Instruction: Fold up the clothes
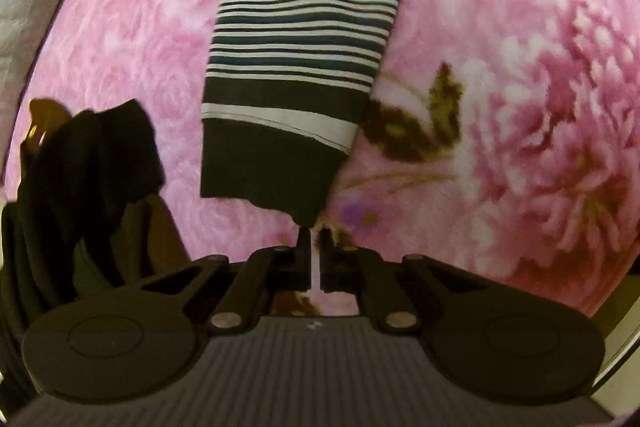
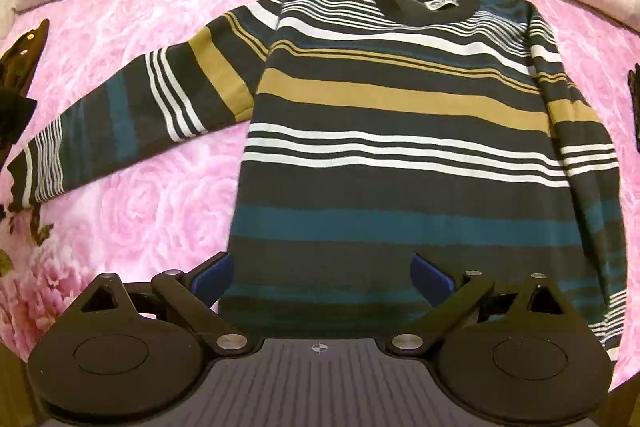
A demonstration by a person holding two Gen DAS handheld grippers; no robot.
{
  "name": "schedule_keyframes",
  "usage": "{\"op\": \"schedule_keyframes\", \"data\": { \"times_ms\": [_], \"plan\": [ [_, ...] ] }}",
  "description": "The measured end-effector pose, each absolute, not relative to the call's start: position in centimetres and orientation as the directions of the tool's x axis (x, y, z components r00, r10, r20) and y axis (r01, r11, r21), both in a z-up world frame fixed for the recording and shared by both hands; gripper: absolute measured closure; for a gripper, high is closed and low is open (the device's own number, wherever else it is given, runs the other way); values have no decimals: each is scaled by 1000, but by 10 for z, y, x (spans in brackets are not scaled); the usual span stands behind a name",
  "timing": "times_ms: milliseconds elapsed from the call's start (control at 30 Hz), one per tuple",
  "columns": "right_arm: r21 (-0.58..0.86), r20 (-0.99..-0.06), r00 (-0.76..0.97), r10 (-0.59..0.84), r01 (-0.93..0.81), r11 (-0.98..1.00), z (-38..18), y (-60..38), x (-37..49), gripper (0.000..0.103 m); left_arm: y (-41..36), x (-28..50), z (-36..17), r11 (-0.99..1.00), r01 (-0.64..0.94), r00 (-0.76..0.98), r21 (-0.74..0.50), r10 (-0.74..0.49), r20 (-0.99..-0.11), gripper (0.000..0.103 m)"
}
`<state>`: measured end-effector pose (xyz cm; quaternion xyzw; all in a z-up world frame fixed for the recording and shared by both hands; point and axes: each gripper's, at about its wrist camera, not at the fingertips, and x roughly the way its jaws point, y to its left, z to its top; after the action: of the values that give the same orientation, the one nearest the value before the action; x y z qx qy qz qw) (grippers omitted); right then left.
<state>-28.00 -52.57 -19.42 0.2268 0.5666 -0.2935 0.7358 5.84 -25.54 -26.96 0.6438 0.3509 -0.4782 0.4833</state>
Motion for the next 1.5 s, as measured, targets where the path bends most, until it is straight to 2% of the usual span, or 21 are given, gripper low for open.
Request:
{"op": "schedule_keyframes", "data": {
  "times_ms": [133,233,300,367,567,667,700,733,767,1000,1033,1067,1100,1133,1167,1233,1367,1500],
  "plan": [
    [-11,-964,157,-213,781,624,-190,-537,-317,5,-277,53,-248,-225,928,285,296,-79,-955,93],
    [-28,-954,135,-267,848,529,-183,-556,-361,5,-303,34,-233,-244,915,293,321,-142,-945,92],
    [-42,-947,115,-300,881,471,-179,-569,-393,5,-322,17,-224,-265,904,294,335,-183,-938,85],
    [-63,-940,89,-329,903,424,-176,-585,-427,5,-343,-9,-214,-292,892,287,345,-222,-932,84],
    [-97,-930,53,-363,919,382,-185,-636,-542,6,-402,-117,-200,-351,868,260,350,-278,-925,81],
    [-42,-942,95,-323,919,391,-206,-666,-585,7,-431,-186,-200,-379,863,242,334,-271,-932,80],
    [-17,-944,118,-309,916,401,-214,-674,-592,11,-440,-208,-201,-397,858,231,325,-268,-935,77],
    [7,-947,141,-289,907,421,-223,-682,-599,22,-449,-231,-202,-417,851,220,318,-265,-939,75],
    [17,-950,149,-276,903,428,-231,-687,-606,23,-460,-255,-205,-440,842,212,312,-263,-941,72],
    [32,-963,140,-232,908,417,-271,-710,-664,22,-530,-380,-220,-620,740,126,260,-251,-960,70],
    [45,-965,145,-219,912,409,-277,-712,-672,28,-539,-392,-222,-645,719,120,260,-253,-960,69],
    [78,-964,175,-203,908,412,-277,-715,-678,49,-546,-403,-224,-665,700,117,261,-254,-960,69],
    [114,-961,207,-186,902,416,-277,-717,-683,56,-553,-411,-225,-682,682,114,263,-257,-960,69],
    [149,-956,238,-169,896,419,-276,-720,-688,99,-560,-417,-226,-696,666,112,268,-263,-958,69],
    [180,-951,269,-152,883,434,-269,-724,-690,98,-566,-423,-226,-706,653,110,273,-269,-957,69],
    [163,-942,267,-206,895,416,-246,-736,-704,98,-576,-429,-222,-713,642,105,282,-283,-953,69],
    [-44,-881,123,-457,940,338,-185,-780,-746,98,-589,-435,-216,-701,654,92,286,-301,-949,69],
    [-100,-823,87,-561,950,295,-165,-820,-762,98,-591,-439,-223,-689,670,94,276,-289,-953,68]
  ]
}}
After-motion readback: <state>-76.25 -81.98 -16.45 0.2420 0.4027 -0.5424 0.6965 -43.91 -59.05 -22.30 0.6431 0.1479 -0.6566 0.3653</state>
